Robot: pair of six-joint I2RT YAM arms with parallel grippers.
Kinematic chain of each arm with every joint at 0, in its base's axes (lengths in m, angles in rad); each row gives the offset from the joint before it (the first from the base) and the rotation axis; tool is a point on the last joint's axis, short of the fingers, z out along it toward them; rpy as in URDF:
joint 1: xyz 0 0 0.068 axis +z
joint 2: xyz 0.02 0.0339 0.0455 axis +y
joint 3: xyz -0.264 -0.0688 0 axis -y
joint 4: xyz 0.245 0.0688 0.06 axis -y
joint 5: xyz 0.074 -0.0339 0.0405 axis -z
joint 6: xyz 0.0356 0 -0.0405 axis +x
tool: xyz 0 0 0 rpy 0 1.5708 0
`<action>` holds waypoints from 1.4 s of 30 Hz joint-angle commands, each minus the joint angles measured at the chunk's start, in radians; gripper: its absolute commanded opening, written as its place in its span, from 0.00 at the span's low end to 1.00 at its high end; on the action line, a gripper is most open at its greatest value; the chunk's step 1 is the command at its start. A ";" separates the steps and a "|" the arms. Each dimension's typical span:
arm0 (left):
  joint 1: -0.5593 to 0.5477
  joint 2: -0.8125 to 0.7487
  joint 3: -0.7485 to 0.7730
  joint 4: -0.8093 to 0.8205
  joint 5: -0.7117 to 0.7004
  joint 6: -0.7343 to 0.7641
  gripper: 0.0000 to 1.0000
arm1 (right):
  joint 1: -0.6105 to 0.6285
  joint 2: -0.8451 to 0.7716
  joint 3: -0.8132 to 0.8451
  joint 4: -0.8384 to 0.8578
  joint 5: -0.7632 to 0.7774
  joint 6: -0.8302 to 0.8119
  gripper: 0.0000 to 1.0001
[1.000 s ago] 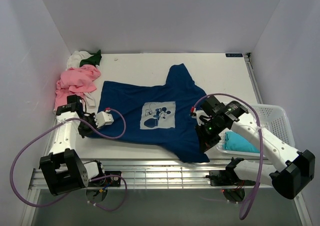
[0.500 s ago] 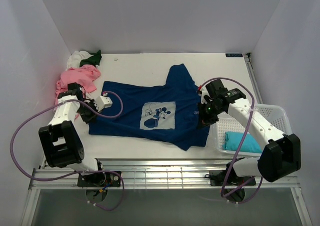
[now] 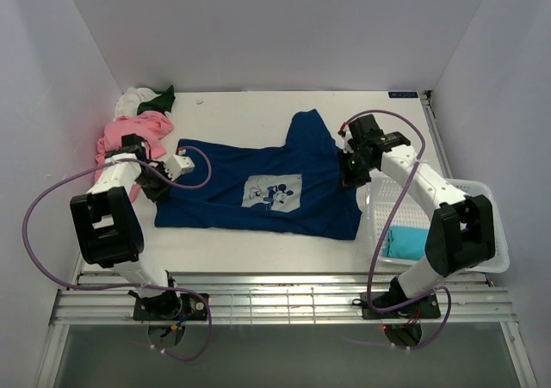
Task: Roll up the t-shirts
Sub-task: Fold the T-shirt at the center of the board.
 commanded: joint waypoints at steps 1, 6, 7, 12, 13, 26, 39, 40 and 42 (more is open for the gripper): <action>-0.005 0.000 0.047 0.037 0.003 0.001 0.00 | -0.007 0.039 0.100 0.031 0.050 -0.060 0.08; -0.022 0.022 0.072 0.048 0.000 -0.013 0.00 | -0.009 0.086 0.124 0.028 0.070 -0.077 0.08; -0.022 0.025 0.073 0.049 -0.001 -0.013 0.00 | -0.007 0.088 0.127 0.028 0.077 -0.077 0.08; -0.025 0.032 0.073 0.067 -0.009 -0.004 0.00 | -0.032 0.098 0.146 0.030 0.102 -0.088 0.08; -0.030 0.035 0.072 0.080 -0.009 -0.005 0.00 | -0.037 0.103 0.150 0.033 0.103 -0.090 0.08; -0.048 0.089 0.098 0.133 -0.026 -0.054 0.00 | -0.041 0.155 0.187 0.040 0.128 -0.099 0.08; -0.062 0.098 0.093 0.183 -0.047 -0.097 0.02 | -0.040 0.217 0.233 0.077 0.148 -0.100 0.08; -0.065 0.100 0.095 0.186 -0.047 -0.105 0.03 | -0.038 0.223 0.235 0.076 0.149 -0.102 0.08; -0.071 0.103 0.096 0.193 -0.049 -0.118 0.08 | -0.040 0.240 0.241 0.077 0.160 -0.102 0.08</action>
